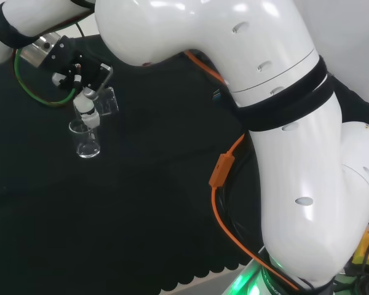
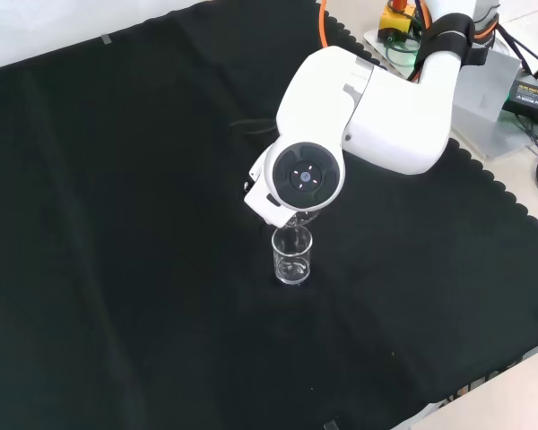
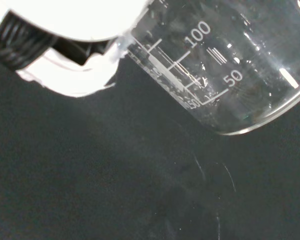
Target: Pour the water from the handheld beaker into the one on the table.
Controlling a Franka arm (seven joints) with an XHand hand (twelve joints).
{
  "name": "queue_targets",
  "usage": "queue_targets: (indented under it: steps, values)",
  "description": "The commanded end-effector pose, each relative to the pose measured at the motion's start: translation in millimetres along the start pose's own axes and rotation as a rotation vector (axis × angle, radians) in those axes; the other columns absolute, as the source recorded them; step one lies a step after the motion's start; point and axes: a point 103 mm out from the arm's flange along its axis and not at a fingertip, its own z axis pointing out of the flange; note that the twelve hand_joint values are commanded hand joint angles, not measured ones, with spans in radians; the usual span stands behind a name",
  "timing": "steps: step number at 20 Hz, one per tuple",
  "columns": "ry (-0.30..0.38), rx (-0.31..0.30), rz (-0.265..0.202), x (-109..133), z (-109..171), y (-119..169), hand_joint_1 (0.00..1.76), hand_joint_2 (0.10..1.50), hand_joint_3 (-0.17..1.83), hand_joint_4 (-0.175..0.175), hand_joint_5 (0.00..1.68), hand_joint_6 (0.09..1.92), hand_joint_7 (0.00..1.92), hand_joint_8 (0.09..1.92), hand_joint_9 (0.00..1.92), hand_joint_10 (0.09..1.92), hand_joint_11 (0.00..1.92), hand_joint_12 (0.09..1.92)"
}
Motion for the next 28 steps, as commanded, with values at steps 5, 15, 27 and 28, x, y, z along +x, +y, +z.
queue_targets:
  steps: [5, 15, 27, 28]
  values:
    - [0.012, -0.007, -0.011, -3, 2, -1, 1.16, 0.57, 0.9, -0.011, 1.18, 0.96, 1.53, 0.88, 1.48, 0.82, 1.28, 0.78]
    - [0.045, -0.026, -0.013, -9, 5, -3, 1.15, 0.57, 0.9, -0.008, 1.18, 0.97, 1.52, 0.89, 1.48, 0.82, 1.29, 0.78]
    - [0.331, -0.253, -0.033, -42, 12, -9, 1.15, 0.58, 0.9, -0.004, 1.17, 0.97, 1.52, 0.89, 1.48, 0.82, 1.28, 0.78]
    - [0.364, -0.282, -0.038, -45, 16, -8, 1.15, 0.58, 0.9, -0.004, 1.17, 0.97, 1.52, 0.89, 1.48, 0.82, 1.28, 0.78]
